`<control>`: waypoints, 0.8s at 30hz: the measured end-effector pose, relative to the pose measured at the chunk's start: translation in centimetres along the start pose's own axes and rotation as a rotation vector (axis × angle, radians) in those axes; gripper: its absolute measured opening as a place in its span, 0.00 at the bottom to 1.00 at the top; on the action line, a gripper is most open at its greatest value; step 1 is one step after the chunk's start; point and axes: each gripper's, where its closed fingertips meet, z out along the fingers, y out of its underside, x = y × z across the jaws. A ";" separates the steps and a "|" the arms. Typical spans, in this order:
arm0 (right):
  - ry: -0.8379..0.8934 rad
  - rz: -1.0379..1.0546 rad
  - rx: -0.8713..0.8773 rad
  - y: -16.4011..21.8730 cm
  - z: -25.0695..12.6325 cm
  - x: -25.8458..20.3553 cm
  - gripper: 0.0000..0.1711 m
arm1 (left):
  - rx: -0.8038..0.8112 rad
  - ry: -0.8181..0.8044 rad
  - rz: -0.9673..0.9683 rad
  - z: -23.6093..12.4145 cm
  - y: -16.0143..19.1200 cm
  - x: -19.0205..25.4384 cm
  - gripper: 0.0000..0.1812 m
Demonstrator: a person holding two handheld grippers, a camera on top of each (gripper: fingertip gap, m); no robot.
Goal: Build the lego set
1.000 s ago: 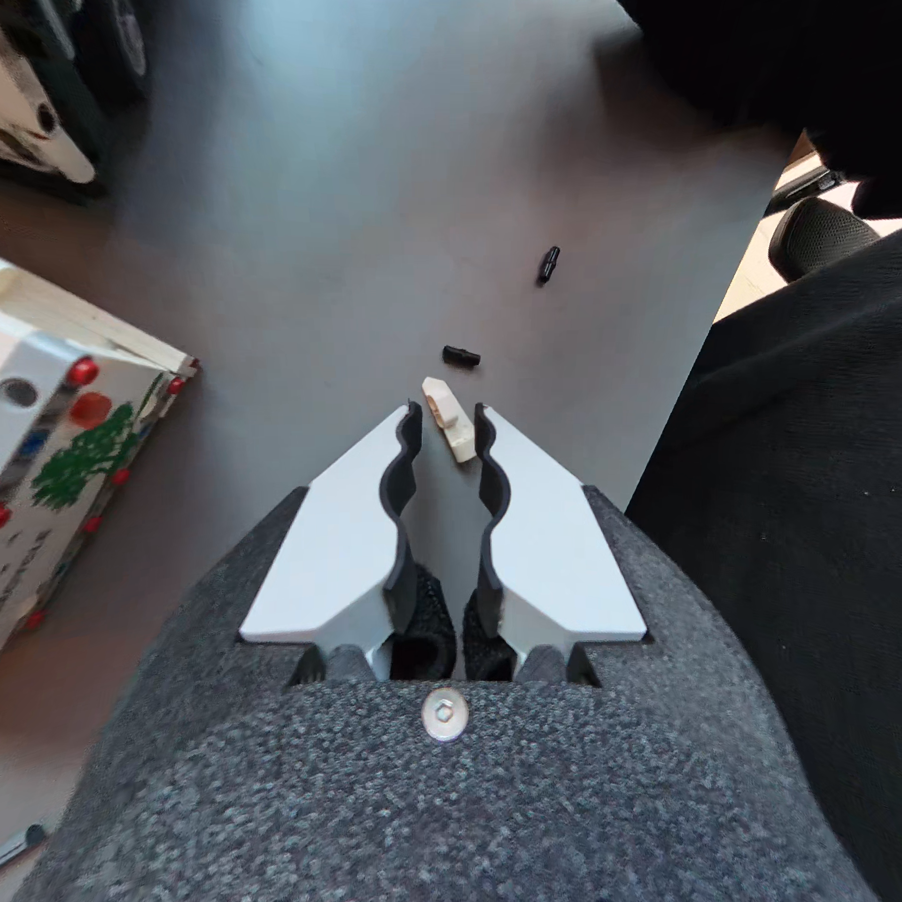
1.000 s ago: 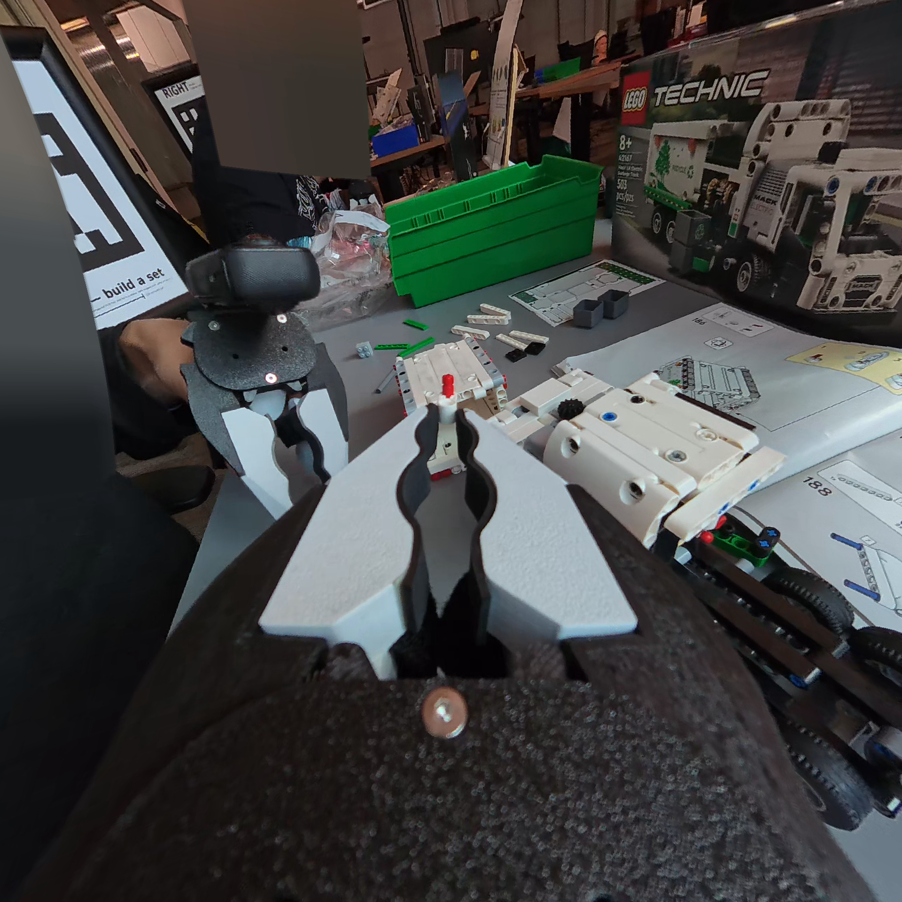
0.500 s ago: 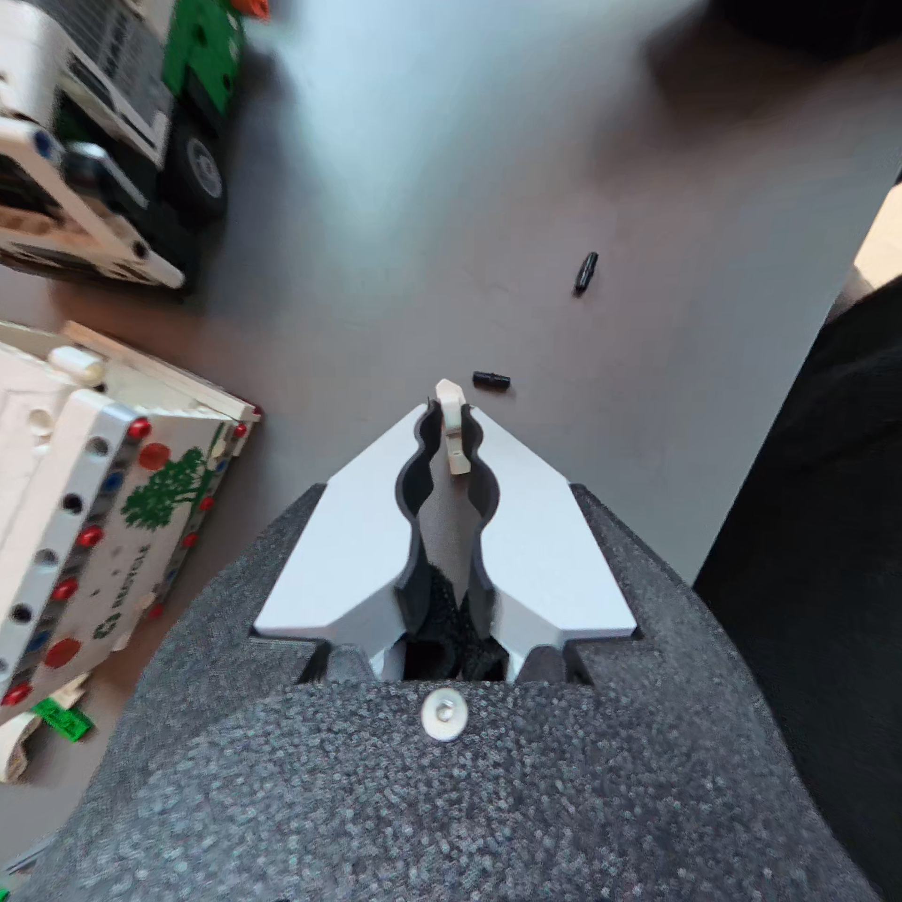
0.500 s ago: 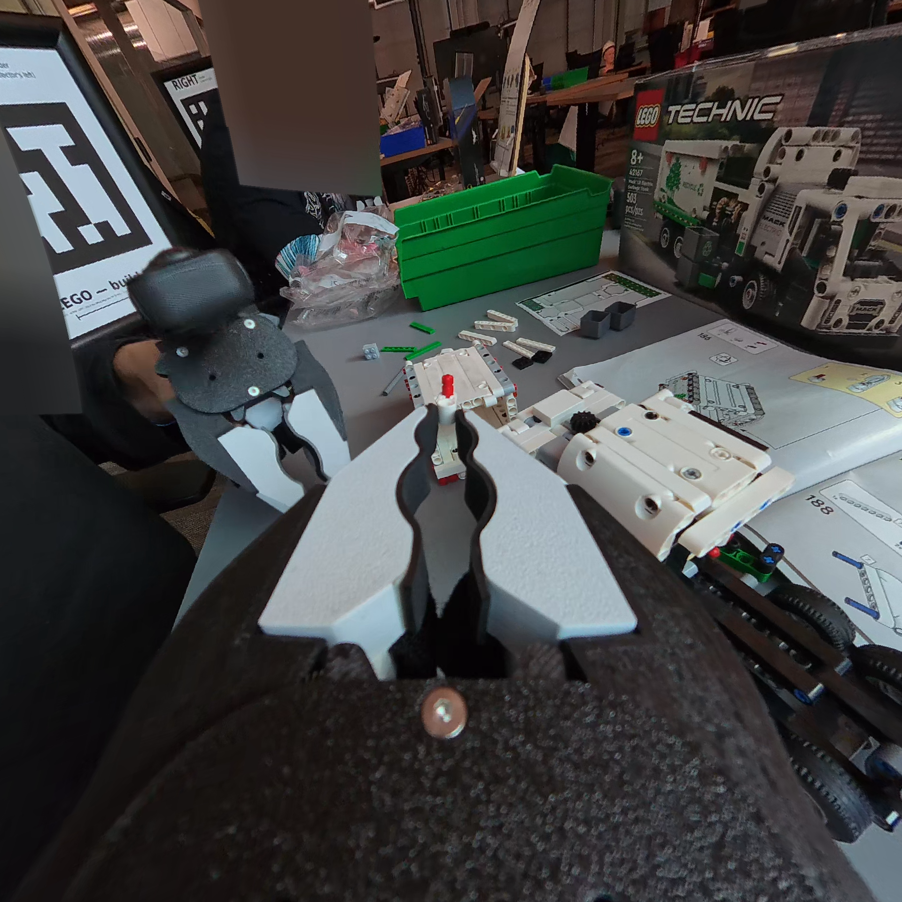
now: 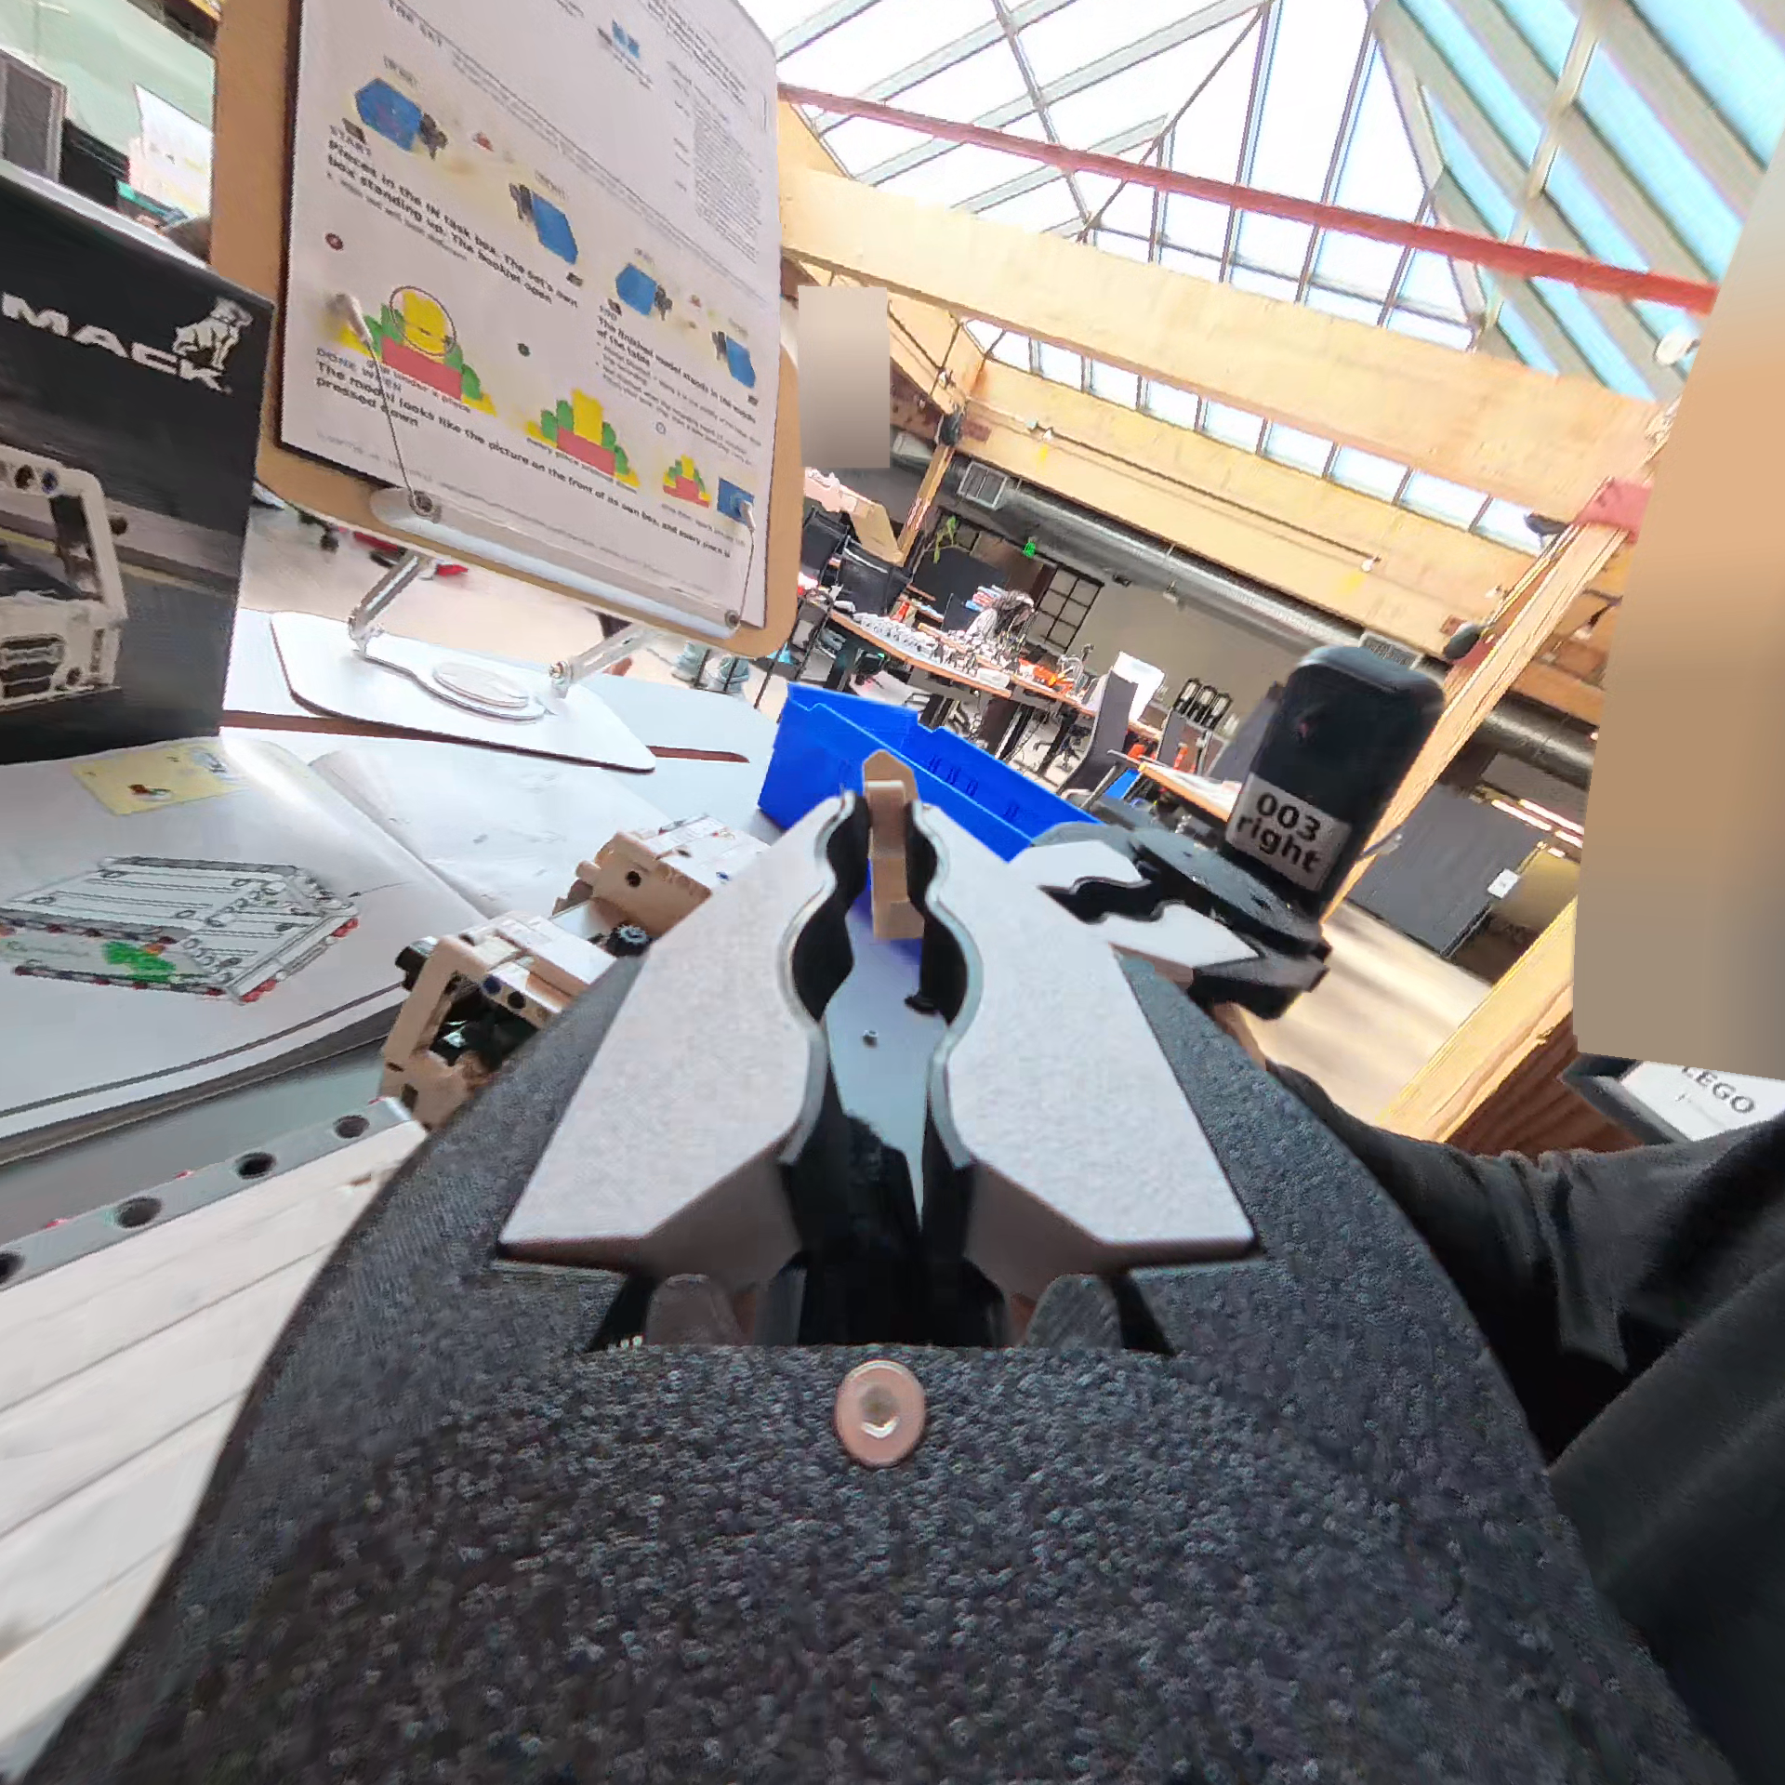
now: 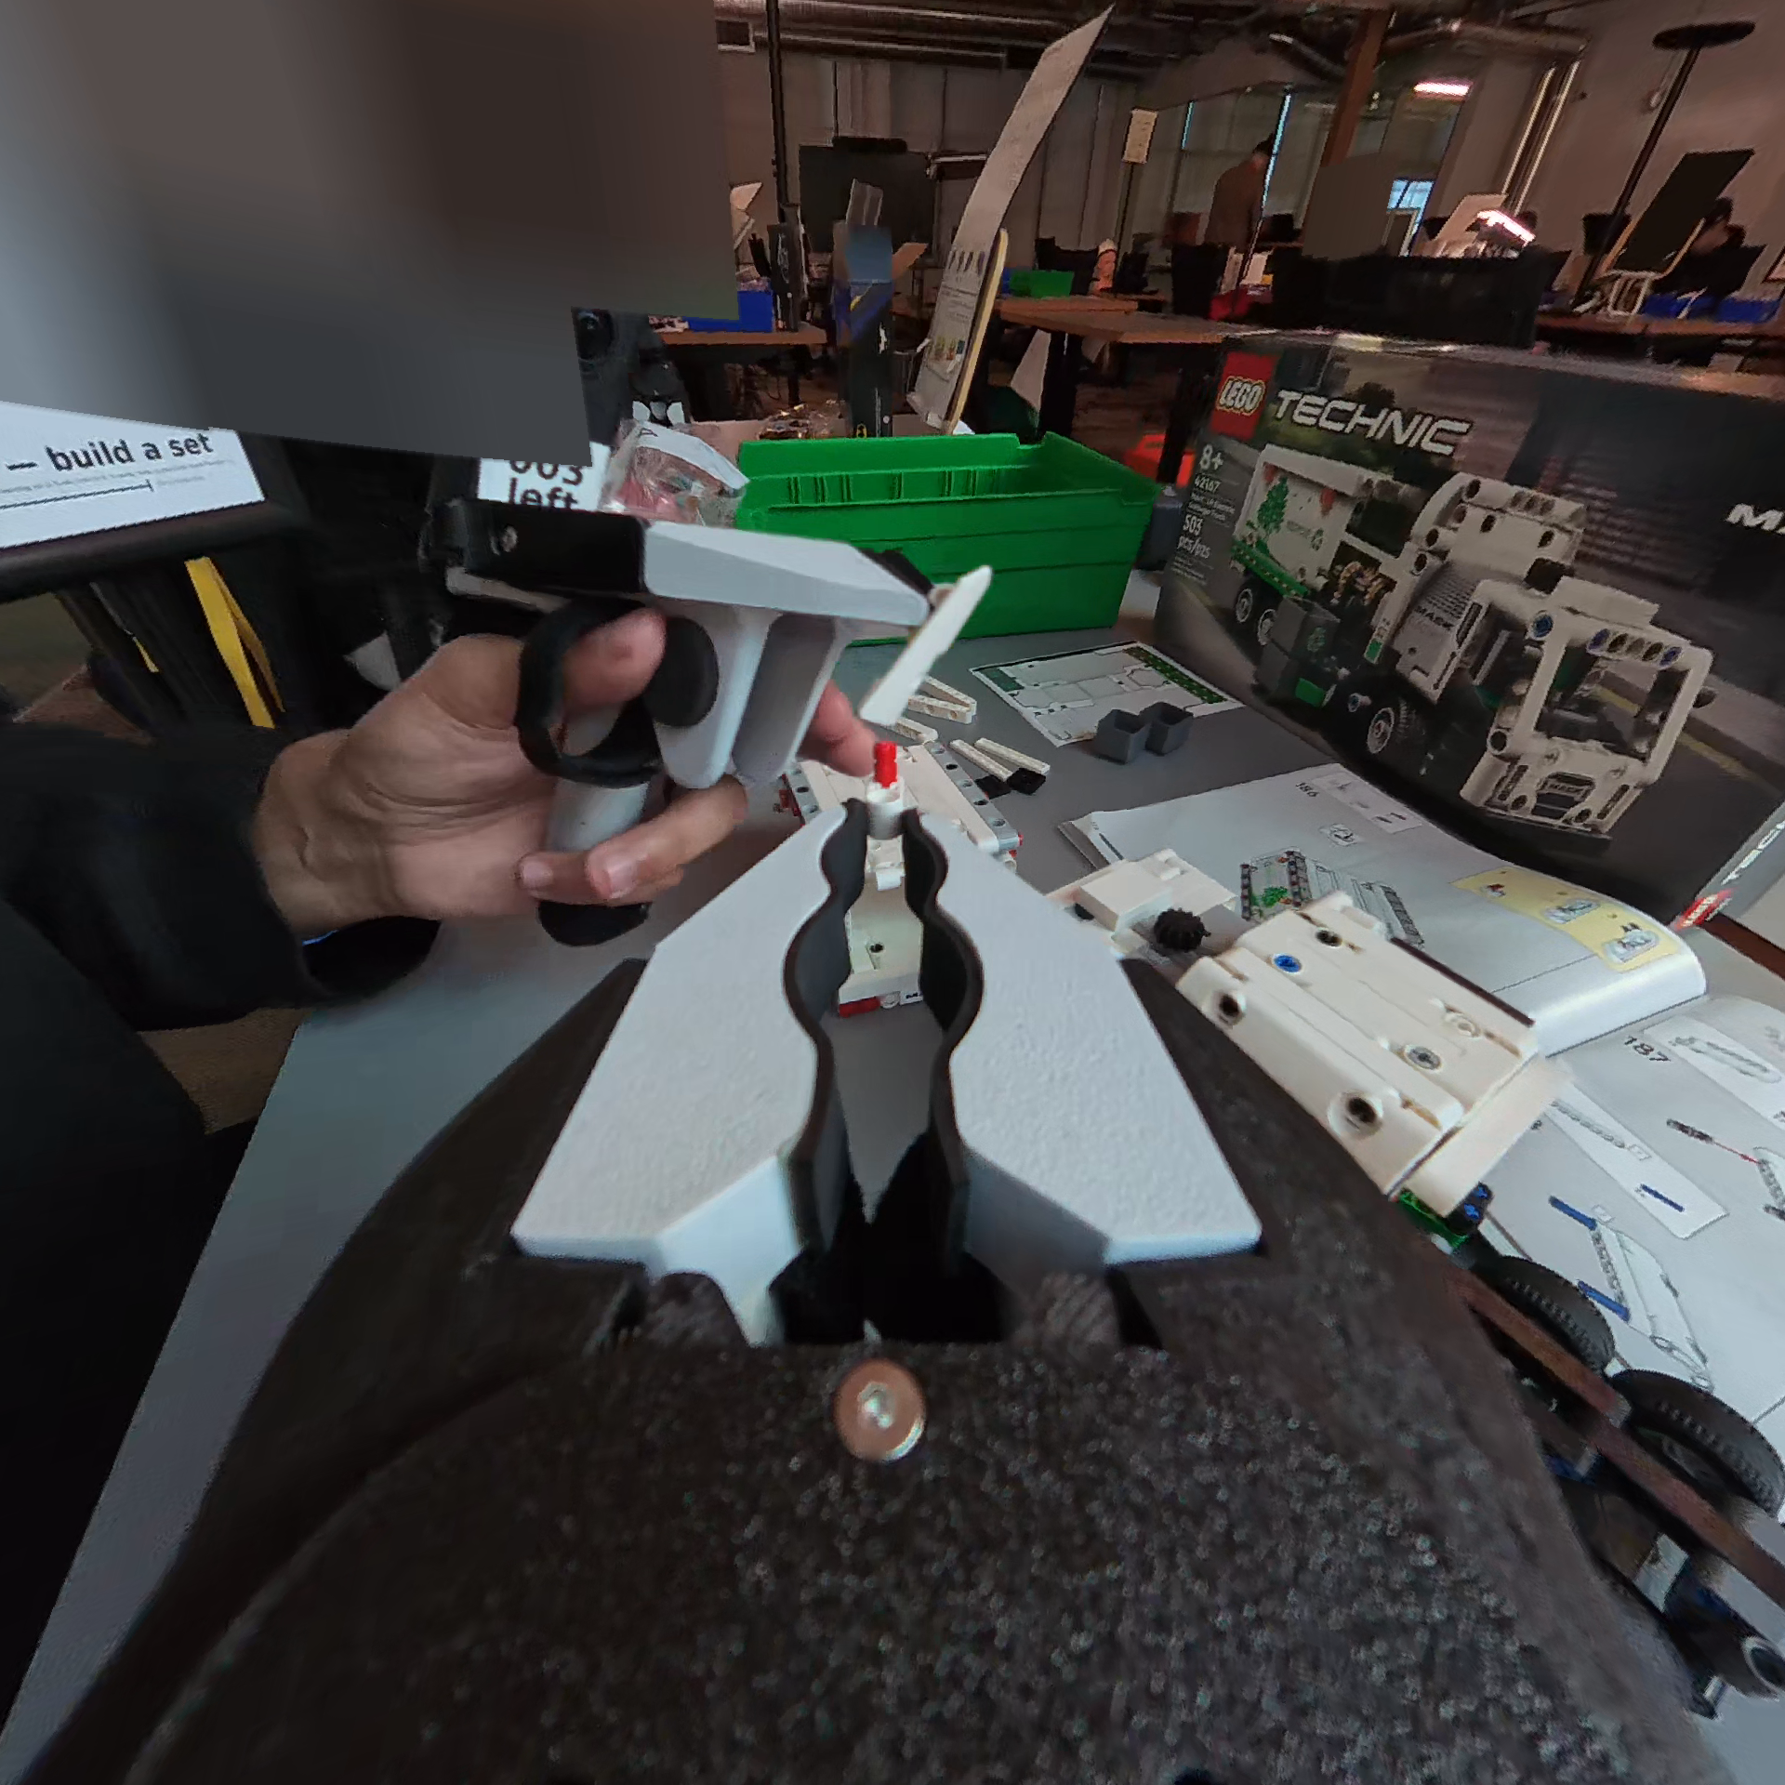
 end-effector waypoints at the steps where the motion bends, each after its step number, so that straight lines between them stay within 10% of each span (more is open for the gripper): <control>1: 0.017 0.003 0.000 0.0 0.2 0.0 0.03 | 0.016 -0.004 -0.022 0.2 0.0 -0.1 0.02; 24: 0.073 0.161 -0.033 1.3 0.8 0.7 0.03 | 0.098 -0.185 0.111 1.6 1.2 0.0 0.02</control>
